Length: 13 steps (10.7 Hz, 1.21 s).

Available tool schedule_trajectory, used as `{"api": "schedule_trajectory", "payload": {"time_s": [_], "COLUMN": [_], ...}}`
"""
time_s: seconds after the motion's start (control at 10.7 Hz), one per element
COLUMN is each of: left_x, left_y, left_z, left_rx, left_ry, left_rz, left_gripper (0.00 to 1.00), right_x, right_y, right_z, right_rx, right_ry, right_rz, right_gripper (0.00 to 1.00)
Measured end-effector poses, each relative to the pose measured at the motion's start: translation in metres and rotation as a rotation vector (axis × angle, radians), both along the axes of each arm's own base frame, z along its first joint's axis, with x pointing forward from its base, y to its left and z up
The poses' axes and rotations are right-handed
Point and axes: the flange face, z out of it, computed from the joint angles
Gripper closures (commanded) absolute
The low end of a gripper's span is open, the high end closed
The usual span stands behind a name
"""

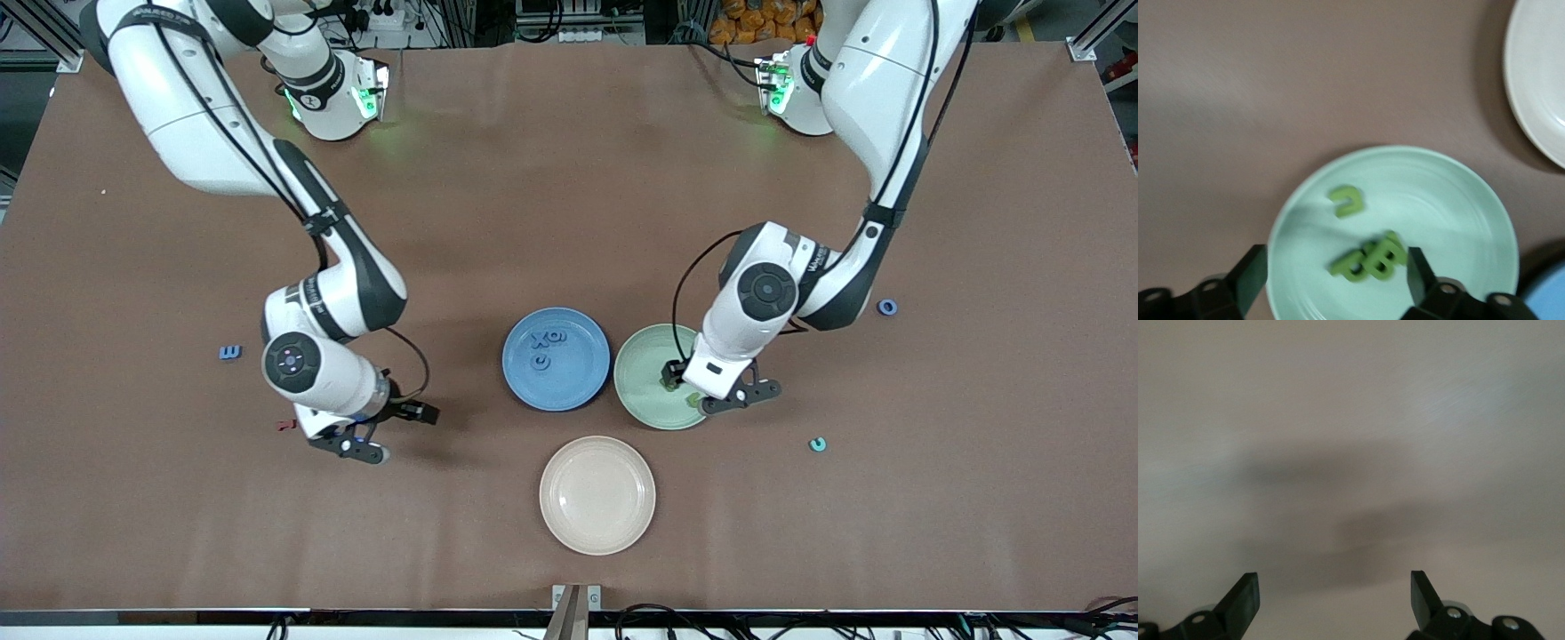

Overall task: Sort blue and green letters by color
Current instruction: 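Grasp the blue E with the right gripper while the left gripper returns to rest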

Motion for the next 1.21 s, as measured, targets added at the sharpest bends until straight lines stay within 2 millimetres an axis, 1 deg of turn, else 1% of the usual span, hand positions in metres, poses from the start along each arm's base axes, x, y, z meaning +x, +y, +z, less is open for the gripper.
{"api": "schedule_trajectory", "payload": {"time_s": [0.19,0.28,0.37,0.56,0.65,0.84,1.03,1.12,1.21], "left_x": [0.020,0.030,0.040,0.055,0.060,0.065,0.068,0.070,0.072], "left_y": [0.041,0.068,0.097,0.156,0.183,0.230,0.272,0.288,0.300], "left_z": [0.001,0.001,0.001,0.001,0.000,-0.003,-0.004,-0.001,0.010], "left_rx": [0.010,0.017,0.024,0.036,0.041,0.054,0.079,0.087,0.093], "left_ry": [-0.010,-0.014,-0.017,-0.021,-0.019,-0.013,-0.009,-0.008,-0.015], "left_rz": [-0.045,-0.077,-0.104,-0.157,-0.173,-0.191,-0.213,-0.215,-0.209], "left_gripper": [0.00,0.00,0.00,0.00,0.00,0.00,0.00,0.00,0.00], "right_x": [0.007,0.006,0.002,-0.012,-0.021,-0.041,-0.066,-0.078,-0.089], "right_y": [-0.057,-0.081,-0.096,-0.112,-0.123,-0.149,-0.169,-0.177,-0.191], "right_z": [-0.011,-0.020,-0.029,-0.047,-0.053,-0.057,-0.058,-0.062,-0.070], "right_rx": [-0.080,-0.116,-0.137,-0.153,-0.154,-0.151,-0.145,-0.136,-0.121], "right_ry": [0.004,0.009,0.000,-0.035,-0.043,-0.045,-0.046,-0.061,-0.077], "right_rz": [0.084,0.107,0.128,0.159,0.174,0.200,0.206,0.217,0.233], "right_gripper": [0.00,0.00,0.00,0.00,0.00,0.00,0.00,0.00,0.00]}}
